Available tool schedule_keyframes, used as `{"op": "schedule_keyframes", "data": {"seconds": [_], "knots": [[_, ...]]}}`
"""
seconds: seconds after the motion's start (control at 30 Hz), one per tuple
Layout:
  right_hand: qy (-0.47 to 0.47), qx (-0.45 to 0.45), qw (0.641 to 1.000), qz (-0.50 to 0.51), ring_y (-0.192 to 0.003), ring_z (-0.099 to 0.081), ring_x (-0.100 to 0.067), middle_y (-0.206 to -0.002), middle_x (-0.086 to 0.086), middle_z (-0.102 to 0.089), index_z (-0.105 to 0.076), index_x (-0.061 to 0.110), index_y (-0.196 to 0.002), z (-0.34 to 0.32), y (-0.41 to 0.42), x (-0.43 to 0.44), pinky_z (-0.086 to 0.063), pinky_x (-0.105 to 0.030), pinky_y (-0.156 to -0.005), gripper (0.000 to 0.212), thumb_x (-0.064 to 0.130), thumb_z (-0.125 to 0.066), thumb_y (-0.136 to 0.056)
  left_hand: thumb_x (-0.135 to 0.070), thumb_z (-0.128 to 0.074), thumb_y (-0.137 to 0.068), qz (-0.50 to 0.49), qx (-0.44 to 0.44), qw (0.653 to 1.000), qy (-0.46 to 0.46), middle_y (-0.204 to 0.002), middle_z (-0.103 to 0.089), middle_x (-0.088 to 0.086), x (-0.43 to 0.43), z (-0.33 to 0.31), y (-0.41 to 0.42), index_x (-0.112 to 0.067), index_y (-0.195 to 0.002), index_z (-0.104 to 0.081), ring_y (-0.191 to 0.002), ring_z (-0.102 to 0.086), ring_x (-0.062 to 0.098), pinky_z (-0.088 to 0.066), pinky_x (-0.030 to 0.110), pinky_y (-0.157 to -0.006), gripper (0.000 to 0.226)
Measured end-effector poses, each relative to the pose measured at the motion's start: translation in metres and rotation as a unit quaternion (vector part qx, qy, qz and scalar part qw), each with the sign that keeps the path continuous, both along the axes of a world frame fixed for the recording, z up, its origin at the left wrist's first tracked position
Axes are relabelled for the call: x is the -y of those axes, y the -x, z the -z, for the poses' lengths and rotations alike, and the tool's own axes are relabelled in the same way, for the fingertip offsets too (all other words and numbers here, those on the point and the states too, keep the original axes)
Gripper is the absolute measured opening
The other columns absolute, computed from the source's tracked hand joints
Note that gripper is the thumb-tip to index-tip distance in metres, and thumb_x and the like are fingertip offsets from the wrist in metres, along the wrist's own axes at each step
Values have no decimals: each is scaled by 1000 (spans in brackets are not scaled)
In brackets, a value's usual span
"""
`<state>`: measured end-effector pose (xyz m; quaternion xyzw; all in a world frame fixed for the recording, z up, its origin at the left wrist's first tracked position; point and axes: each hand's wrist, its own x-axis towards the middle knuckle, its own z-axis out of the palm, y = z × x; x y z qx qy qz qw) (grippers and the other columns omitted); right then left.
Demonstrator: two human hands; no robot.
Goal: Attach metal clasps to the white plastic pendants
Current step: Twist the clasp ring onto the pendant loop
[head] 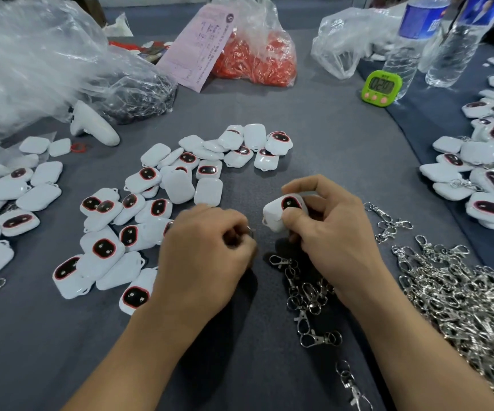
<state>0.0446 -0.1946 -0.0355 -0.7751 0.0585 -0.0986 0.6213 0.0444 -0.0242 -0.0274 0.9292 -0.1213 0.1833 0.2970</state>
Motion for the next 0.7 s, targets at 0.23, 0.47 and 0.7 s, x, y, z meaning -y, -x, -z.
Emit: {"op": "schedule_keyframes", "data": {"seconds": [0.23,0.47,0.7], "knots": [[-42,-5,999,-4,-50,-56,-8,-81,2,-76,-71,28,-92,-1,0,-1,-42,-18,-48,26,3,-68,-87,-20,-83,-66,-77,34,990,-110,-58,-56,-3,5,2,7,-20,-64,-69,-62,-49,20,-29,29,-59,14],[-1,-24,999,-28,-47,-56,-12,-62,1,-68,-70,32,-95,1,2,-1,-41,-22,-48,20,12,-66,-91,-28,-79,-73,22,-134,990,37,-67,-65,-10,5,4,0,-33,-82,-74,-76,-58,5,-42,16,-66,11],[32,-34,998,-39,-48,-56,-8,-66,10,-71,-70,32,-93,1,2,-1,-42,-21,-49,20,13,-68,-90,-28,-79,-73,57,-137,988,51,-70,-64,-10,3,4,1,-39,-88,-74,-80,-58,4,-42,14,-68,19]]}}
